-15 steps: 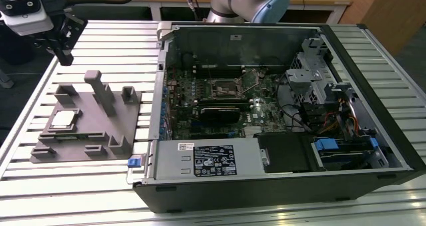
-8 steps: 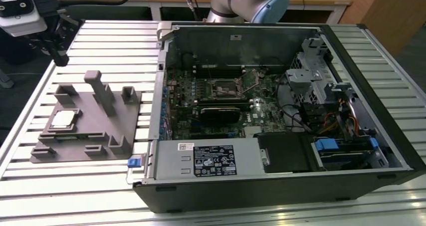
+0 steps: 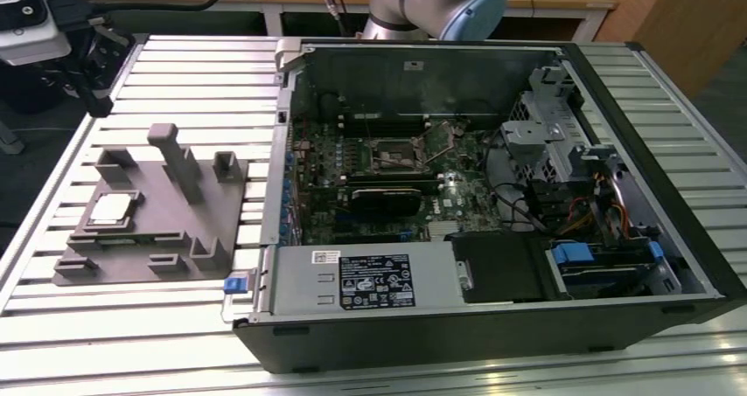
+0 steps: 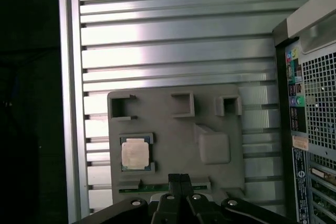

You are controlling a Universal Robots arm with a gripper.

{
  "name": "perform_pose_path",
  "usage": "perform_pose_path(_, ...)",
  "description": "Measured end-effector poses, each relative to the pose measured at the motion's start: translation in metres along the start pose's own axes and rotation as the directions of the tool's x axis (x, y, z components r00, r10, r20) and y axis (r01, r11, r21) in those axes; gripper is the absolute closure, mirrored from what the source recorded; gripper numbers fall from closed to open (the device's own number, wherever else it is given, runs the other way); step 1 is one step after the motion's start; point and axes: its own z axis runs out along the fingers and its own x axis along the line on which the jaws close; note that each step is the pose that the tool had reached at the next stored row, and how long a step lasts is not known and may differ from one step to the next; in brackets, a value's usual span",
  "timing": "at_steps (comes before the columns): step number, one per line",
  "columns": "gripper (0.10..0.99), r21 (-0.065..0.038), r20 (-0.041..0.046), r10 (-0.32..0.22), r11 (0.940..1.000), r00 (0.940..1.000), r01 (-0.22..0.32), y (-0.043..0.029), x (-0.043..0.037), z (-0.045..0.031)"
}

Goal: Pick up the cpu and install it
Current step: 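Reach for the cpu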

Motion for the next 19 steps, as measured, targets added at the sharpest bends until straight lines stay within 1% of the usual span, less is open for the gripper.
perform_pose_path(19,0.98,0.001,-0.0092,0.0,1.0,1.0,0.0,-0.0016,0.0188,0.0037)
